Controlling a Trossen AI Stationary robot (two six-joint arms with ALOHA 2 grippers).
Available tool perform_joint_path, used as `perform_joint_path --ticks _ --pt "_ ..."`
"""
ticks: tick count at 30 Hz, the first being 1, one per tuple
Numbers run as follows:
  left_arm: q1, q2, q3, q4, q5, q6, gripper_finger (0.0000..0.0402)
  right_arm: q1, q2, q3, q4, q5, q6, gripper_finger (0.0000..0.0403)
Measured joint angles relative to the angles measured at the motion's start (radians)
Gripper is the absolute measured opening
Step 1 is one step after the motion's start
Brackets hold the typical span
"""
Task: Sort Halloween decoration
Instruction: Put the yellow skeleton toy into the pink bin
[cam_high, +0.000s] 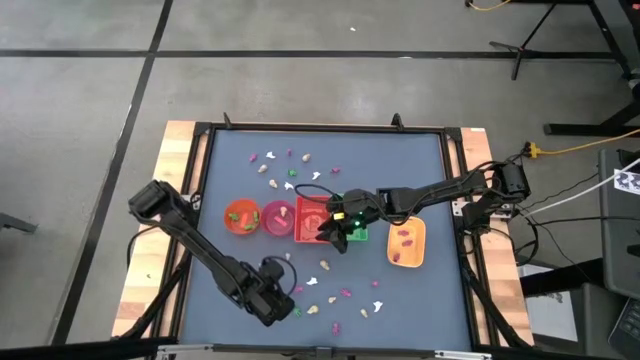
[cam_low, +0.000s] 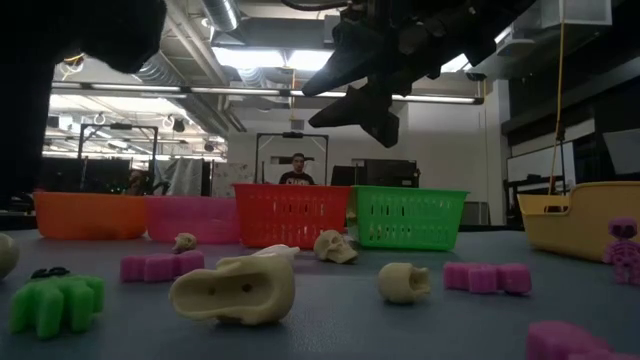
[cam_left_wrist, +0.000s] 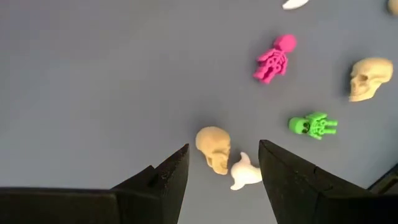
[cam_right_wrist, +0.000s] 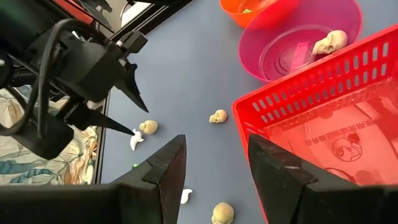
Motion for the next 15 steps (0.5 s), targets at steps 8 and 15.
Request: perform_joint_path --ticks 8,15 --pt "0.0 0.048 0.0 0.004 0.03 0.002 0.0176 0.0 0.0 0.0 -0.014 0.0 0.0 0.0172" --pt "0.0 0.096 0.0 0.024 0.039 0.003 0.0176 0.0 0.0 0.0 -0.015 0.001 0.0 0.0172"
